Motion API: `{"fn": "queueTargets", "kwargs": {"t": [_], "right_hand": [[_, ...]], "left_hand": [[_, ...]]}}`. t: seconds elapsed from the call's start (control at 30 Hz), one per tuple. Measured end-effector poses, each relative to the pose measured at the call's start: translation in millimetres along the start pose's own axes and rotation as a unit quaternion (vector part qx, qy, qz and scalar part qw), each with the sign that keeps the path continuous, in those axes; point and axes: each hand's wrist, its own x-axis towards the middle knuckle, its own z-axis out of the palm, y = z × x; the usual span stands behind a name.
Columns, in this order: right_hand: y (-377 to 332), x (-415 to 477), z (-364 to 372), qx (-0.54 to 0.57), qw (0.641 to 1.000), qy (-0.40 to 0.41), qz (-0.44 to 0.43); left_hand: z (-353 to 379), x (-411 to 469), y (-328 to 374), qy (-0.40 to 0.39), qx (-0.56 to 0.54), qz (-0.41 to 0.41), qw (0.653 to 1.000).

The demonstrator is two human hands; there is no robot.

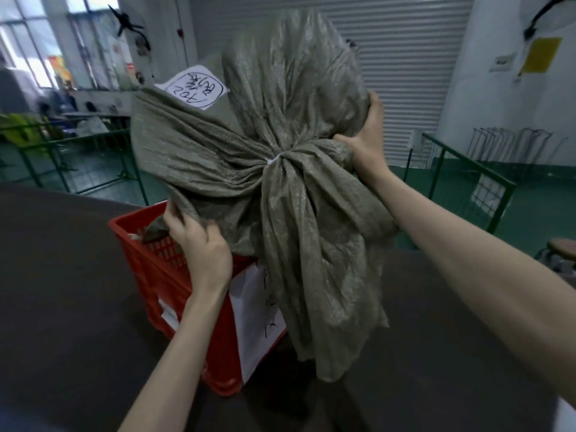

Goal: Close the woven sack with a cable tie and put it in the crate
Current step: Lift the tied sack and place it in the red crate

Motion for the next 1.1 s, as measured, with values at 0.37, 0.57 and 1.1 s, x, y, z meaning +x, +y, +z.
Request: {"fn": "queueTargets", "kwargs": {"t": [0.37,0.57,1.1], "right_hand": [[38.5,9.6,39.1,-0.005,0.987,-0.121,0.104],[63.0,24.5,47.9,-0.019,0.969,-0.171,0.177],[14.8,4.1,60.1,-0.094,0.92,-0.321,0.203]], "left_hand": [[-24.0,-8.0,19.1,-0.075,0.325,-0.013,0.943],[-32.6,-14.3,30.5,-0.056,0.392,0.062,0.916],[-25.2,-9.5,3.9,-0.116,0.352,0.075,0.926]]}}
